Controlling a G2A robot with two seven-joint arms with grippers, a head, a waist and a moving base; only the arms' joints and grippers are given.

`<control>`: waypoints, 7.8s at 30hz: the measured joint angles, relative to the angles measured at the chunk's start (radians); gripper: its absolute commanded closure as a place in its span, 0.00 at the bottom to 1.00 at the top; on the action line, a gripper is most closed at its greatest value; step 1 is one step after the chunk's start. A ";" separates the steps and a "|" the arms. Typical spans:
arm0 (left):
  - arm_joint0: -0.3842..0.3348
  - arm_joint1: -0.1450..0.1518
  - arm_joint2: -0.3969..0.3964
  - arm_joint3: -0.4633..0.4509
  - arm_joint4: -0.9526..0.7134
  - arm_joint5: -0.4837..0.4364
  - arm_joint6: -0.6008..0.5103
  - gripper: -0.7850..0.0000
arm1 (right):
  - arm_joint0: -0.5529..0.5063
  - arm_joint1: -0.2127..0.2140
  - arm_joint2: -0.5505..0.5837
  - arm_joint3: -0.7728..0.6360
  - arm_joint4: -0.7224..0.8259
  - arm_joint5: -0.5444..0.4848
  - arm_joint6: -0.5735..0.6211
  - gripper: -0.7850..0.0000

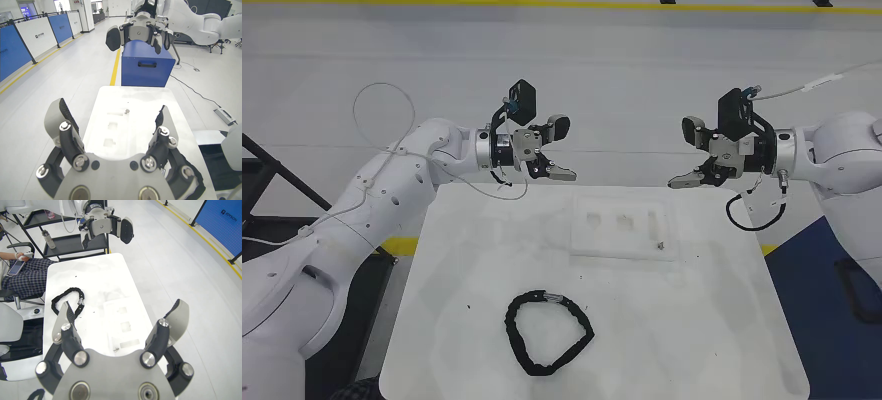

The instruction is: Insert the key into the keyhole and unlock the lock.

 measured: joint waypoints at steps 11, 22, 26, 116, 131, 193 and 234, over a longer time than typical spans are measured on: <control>0.000 0.000 0.000 0.000 0.000 0.000 0.000 0.00 | 0.000 0.000 0.000 0.000 0.000 0.000 0.000 0.00; 0.000 0.000 0.000 0.000 0.000 0.000 0.000 0.00 | -0.031 -0.001 -0.007 -0.007 -0.077 0.078 -0.020 0.00; 0.000 0.000 0.000 0.000 0.000 0.000 0.000 0.00 | -0.050 -0.007 -0.032 0.046 -0.077 0.134 -0.023 0.00; 0.000 0.000 0.000 0.000 0.000 0.000 0.000 0.00 | -0.120 -0.234 -0.327 0.297 -0.125 1.018 0.272 0.64; 0.000 0.000 0.000 0.000 0.000 0.000 0.000 0.00 | -0.121 -0.249 -0.312 0.323 -0.169 1.086 0.282 0.77; 0.000 0.000 0.000 0.000 0.000 0.000 0.000 0.00 | -0.408 -0.118 0.240 -0.142 0.151 0.804 0.431 1.00; 0.111 0.033 -0.053 -0.068 0.186 0.034 -0.008 0.00 | -0.531 -0.095 0.378 -0.195 0.340 0.699 0.338 1.00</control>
